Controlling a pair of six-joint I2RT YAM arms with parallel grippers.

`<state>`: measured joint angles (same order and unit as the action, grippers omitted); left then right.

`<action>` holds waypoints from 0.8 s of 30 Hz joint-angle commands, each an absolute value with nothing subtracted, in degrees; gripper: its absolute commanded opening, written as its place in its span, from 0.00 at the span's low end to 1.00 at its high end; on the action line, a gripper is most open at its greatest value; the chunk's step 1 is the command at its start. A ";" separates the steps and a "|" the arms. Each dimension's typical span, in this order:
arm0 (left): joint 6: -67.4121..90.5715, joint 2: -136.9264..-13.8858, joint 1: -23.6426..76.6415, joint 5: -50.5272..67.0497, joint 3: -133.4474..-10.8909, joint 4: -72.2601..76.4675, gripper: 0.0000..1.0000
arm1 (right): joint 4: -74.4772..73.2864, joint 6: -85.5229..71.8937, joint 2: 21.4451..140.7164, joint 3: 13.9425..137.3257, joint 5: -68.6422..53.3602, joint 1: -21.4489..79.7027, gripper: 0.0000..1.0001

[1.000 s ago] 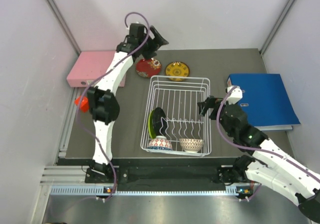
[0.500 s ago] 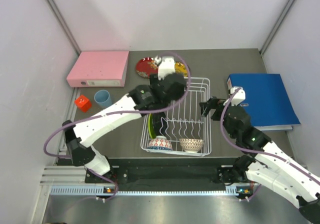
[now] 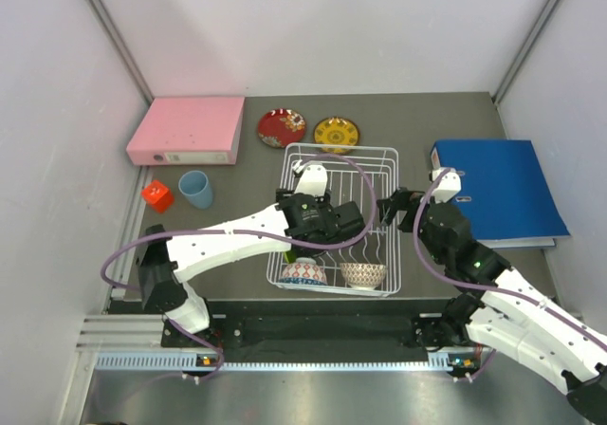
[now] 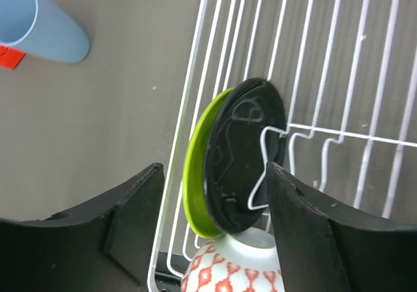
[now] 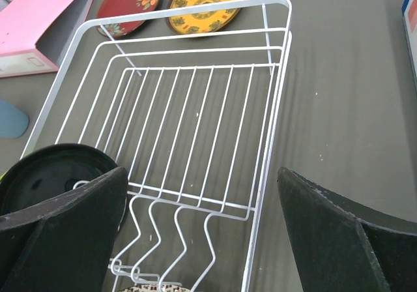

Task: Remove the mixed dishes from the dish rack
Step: Pick up the plate from the dish rack.

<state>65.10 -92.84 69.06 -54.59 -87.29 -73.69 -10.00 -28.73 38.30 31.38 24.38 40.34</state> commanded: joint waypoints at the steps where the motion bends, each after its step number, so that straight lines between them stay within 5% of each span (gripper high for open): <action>1: 68.91 -91.85 69.35 -55.99 -82.99 -74.81 0.66 | -8.79 -29.35 37.88 30.85 23.82 39.73 0.96; 24: 62.93 -90.70 68.64 -50.36 -72.42 -58.10 0.49 | -9.23 -29.09 37.88 30.32 24.08 39.73 0.96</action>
